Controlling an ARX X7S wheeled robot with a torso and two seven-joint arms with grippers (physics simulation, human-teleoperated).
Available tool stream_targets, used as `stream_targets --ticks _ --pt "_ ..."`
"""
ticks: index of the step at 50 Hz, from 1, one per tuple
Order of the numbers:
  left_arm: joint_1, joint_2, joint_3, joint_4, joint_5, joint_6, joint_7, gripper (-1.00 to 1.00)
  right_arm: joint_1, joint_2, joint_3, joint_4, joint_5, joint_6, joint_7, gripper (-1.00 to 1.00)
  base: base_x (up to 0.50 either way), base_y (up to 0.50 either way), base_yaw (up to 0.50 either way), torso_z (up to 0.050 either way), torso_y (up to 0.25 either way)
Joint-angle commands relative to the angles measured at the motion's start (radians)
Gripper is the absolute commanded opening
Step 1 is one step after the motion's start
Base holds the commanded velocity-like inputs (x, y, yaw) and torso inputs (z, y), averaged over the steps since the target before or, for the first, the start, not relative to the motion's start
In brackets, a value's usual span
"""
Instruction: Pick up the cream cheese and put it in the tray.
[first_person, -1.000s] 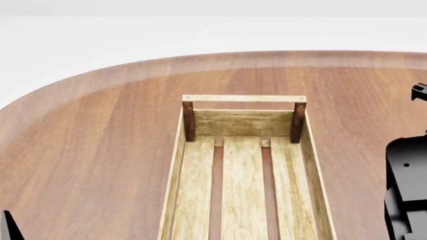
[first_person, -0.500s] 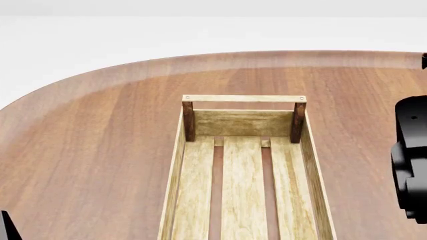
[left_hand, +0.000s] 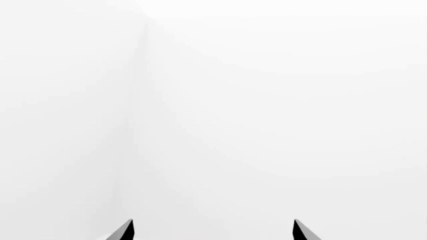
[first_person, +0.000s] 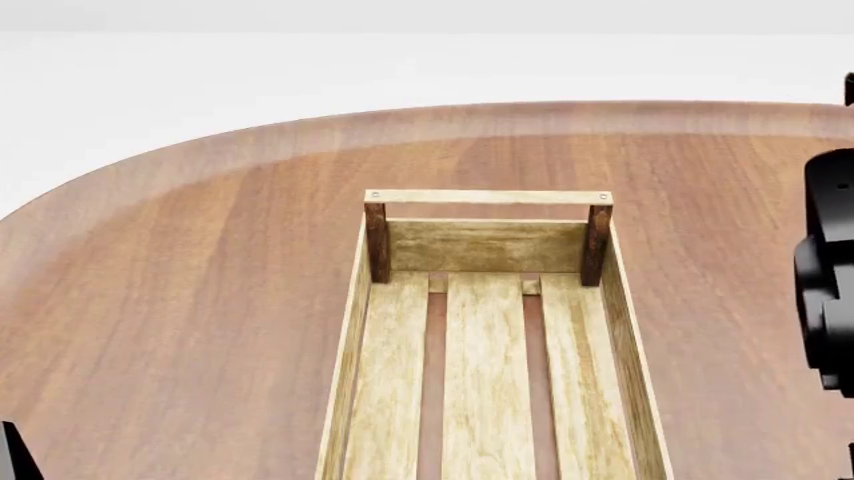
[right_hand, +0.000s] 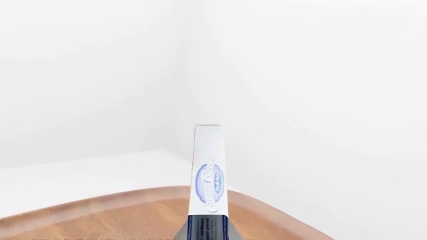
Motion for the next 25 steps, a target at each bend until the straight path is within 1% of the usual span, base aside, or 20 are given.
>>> stream_targets --ticks 1,9,21,22,25 --pt "-0.001 -0.001 0.002 0.000 -0.001 -0.003 -0.001 1.00 0.036 -0.002 -0.006 0.030 -0.004 -0.008 -0.055 -1.00 0.00 0.00 0.00 0.000 0.000" --pt "-0.002 -0.004 0.002 0.002 -0.006 -0.005 -0.003 1.00 0.054 -0.011 -0.020 0.070 -0.002 -0.021 -0.087 -1.00 0.00 0.00 0.00 0.000 0.000" --pt "0.001 -0.006 0.001 0.005 -0.005 -0.004 -0.006 1.00 0.055 -0.019 -0.023 0.073 0.027 -0.037 -0.147 -1.00 0.00 0.00 0.00 0.000 0.001" --pt "0.002 -0.007 0.000 0.008 -0.011 -0.009 -0.007 1.00 0.051 -0.020 -0.067 0.040 0.074 -0.042 -0.295 -1.00 0.00 0.00 0.00 0.000 0.000" --pt "0.001 -0.008 0.001 0.008 -0.011 -0.010 -0.007 1.00 0.053 -0.022 -0.067 0.024 0.079 -0.031 -0.298 -1.00 0.00 0.00 0.00 0.000 0.000"
